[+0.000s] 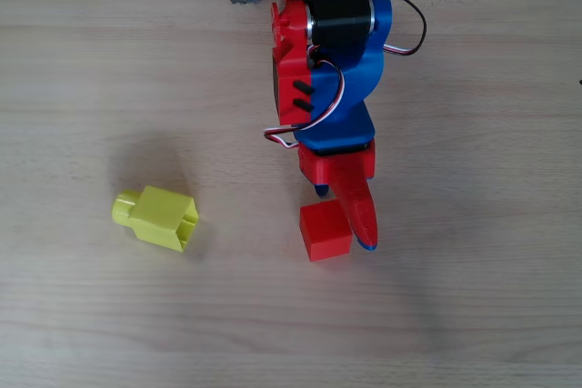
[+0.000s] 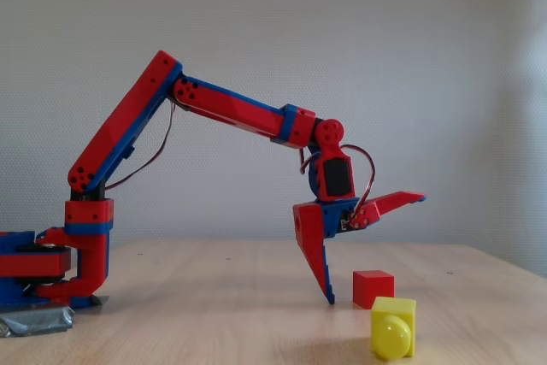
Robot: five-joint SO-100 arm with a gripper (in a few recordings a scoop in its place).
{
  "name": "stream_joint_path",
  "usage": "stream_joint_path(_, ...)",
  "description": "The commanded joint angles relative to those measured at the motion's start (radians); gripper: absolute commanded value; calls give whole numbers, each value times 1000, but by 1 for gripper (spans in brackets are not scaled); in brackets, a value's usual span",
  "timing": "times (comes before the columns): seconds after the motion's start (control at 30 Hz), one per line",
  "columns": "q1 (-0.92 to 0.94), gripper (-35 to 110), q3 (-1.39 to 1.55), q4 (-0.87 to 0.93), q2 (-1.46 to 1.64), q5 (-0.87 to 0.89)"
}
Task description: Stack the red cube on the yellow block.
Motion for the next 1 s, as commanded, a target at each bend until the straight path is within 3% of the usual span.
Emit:
stream_joint_path(0.0, -2, 95, -44, 40, 32, -21)
stream_joint_path(0.53, -17, 76, 41, -29, 87, -18)
stream_joint_path(0.67, -20, 68, 41, -54, 100, -8)
stream_joint_path(0.83, -23, 39, 31, -95, 109, 37)
stream_joint_path(0.97, -23, 38, 40, -106, 117, 74)
